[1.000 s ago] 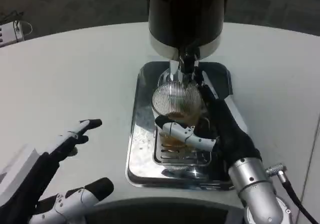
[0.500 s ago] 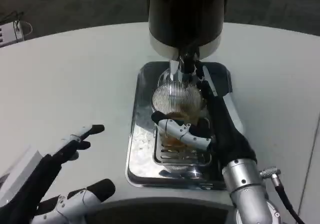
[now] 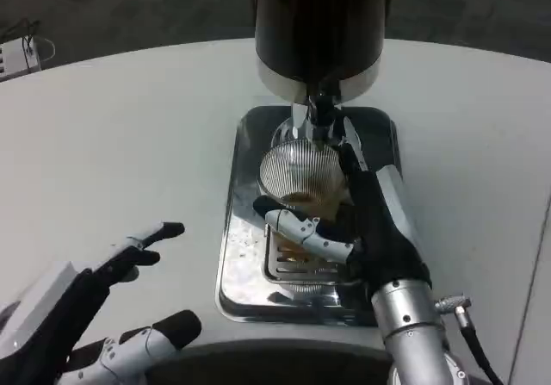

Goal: Grasp the cup under the faucet to collect the drink, then remove the cup.

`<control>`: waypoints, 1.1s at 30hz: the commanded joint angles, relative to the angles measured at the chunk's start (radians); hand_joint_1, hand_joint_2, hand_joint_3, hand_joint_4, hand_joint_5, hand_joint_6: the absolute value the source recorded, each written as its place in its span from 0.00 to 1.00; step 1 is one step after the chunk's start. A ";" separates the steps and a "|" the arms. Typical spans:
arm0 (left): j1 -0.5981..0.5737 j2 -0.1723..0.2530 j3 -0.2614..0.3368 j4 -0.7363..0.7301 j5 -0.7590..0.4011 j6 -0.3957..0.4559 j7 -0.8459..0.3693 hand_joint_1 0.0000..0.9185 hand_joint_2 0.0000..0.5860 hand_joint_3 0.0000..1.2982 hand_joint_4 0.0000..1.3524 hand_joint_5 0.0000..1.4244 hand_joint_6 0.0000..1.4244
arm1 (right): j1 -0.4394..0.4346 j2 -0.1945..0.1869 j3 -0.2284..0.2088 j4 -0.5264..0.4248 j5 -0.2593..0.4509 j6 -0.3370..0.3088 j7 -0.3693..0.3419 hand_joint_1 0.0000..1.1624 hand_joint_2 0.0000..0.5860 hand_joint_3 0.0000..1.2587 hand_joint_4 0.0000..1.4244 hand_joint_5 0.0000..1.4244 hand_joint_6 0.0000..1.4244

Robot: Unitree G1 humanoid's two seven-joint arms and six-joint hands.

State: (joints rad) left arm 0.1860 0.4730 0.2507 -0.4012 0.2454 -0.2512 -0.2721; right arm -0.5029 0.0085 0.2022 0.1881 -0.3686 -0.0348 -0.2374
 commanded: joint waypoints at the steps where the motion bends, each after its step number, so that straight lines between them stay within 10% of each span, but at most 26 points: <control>1: 0.010 0.017 -0.009 -0.009 -0.002 0.013 -0.018 0.00 0.10 0.15 0.09 0.15 0.18 | 0.000 0.017 0.011 0.035 -0.011 -0.004 -0.011 0.68 0.35 0.00 0.00 0.06 0.03; 33: -0.023 0.051 -0.019 0.053 -0.027 0.012 -0.043 0.00 0.10 0.15 0.11 0.16 0.18 | -0.021 0.053 0.001 0.103 -0.045 -0.043 -0.129 0.68 0.35 0.00 0.00 0.07 0.03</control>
State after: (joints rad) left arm 0.1587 0.5120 0.2459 -0.3618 0.2197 -0.2412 -0.3029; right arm -0.5409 0.0628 0.2073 0.2825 -0.4123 -0.0644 -0.3589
